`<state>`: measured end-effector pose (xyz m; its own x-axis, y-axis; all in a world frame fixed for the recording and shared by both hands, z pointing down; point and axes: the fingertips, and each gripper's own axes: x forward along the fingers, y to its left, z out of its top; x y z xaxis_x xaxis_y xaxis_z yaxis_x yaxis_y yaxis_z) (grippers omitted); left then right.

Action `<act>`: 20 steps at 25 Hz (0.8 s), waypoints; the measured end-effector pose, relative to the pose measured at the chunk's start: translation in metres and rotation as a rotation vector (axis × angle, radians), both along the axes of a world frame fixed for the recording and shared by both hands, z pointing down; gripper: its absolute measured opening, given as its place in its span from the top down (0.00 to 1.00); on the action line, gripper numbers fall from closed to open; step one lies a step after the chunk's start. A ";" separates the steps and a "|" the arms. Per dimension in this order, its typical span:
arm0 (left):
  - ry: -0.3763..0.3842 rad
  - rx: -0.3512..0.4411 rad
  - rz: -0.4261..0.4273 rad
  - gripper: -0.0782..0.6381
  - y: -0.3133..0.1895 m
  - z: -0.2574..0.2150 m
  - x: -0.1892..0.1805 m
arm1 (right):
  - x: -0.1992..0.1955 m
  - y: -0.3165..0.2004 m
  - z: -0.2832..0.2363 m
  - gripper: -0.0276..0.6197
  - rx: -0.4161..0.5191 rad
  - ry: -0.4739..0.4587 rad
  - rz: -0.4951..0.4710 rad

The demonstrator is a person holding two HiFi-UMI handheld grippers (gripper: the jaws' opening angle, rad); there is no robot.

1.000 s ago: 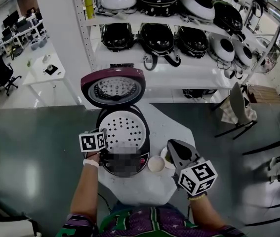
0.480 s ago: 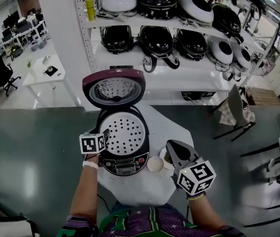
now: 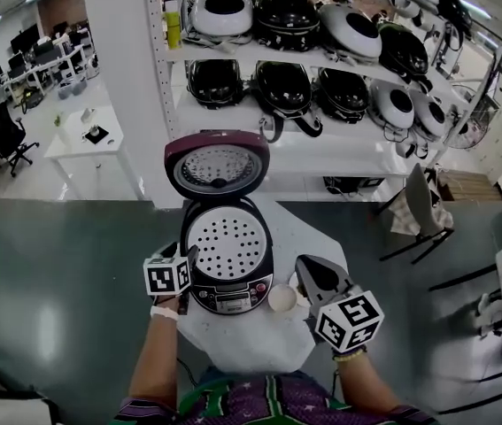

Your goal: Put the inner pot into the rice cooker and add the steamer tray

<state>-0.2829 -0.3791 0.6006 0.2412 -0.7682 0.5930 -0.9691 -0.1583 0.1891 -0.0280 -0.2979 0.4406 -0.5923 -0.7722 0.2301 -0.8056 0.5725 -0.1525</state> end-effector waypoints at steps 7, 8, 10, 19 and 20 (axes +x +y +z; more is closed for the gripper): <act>0.046 0.076 0.019 0.53 0.041 -0.032 -0.003 | -0.012 0.025 -0.018 0.95 0.032 0.007 0.014; 0.051 0.090 0.024 0.53 0.046 -0.037 -0.003 | -0.013 0.028 -0.019 0.95 0.035 0.008 0.019; 0.063 0.117 0.035 0.54 0.056 -0.048 -0.004 | -0.014 0.034 -0.022 0.95 0.040 0.011 0.030; 0.092 0.222 0.050 0.54 0.098 -0.090 0.003 | -0.006 0.051 -0.041 0.95 0.086 0.032 0.044; 0.092 0.229 0.048 0.54 0.103 -0.095 0.005 | -0.003 0.053 -0.044 0.95 0.092 0.031 0.041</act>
